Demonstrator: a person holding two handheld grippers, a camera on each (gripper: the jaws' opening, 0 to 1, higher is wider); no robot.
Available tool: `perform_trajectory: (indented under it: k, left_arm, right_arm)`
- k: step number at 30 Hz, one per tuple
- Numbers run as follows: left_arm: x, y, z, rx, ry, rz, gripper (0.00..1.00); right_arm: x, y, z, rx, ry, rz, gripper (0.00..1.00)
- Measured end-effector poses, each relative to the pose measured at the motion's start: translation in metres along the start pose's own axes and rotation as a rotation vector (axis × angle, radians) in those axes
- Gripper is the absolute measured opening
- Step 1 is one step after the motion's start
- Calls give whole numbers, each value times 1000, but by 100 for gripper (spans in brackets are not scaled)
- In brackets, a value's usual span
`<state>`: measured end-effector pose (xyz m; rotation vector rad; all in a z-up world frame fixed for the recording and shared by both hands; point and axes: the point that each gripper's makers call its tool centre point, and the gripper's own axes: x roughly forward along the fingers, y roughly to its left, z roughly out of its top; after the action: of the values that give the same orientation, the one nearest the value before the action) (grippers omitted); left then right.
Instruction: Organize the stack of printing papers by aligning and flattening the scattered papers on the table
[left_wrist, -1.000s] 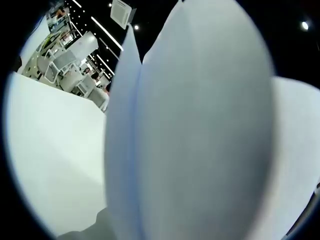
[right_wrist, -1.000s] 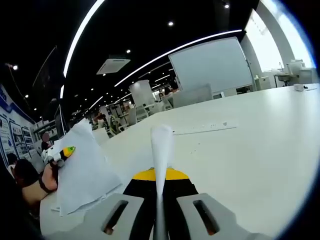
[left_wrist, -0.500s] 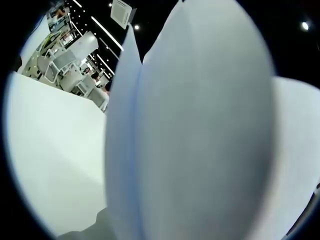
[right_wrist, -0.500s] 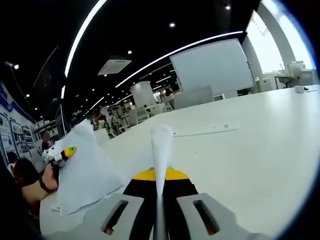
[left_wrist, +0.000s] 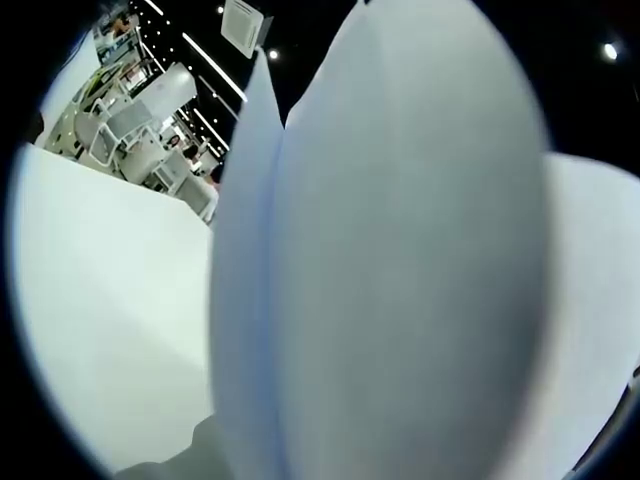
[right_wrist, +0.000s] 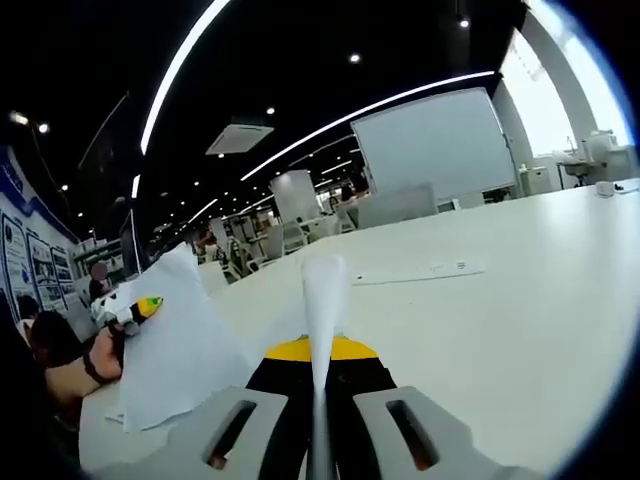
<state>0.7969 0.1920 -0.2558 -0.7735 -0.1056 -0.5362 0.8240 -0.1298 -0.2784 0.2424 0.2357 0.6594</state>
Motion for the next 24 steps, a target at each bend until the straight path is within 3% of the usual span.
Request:
perform_trajectory:
  k: [6,24]
  left_arm:
    - [0,0,0,0,0,-1,6]
    - [-1,1,0,-1,0,0,6]
  right_arm:
    - [1,5,0,-44,2,8,0]
    - [0,19,8,-72,-44,63,0]
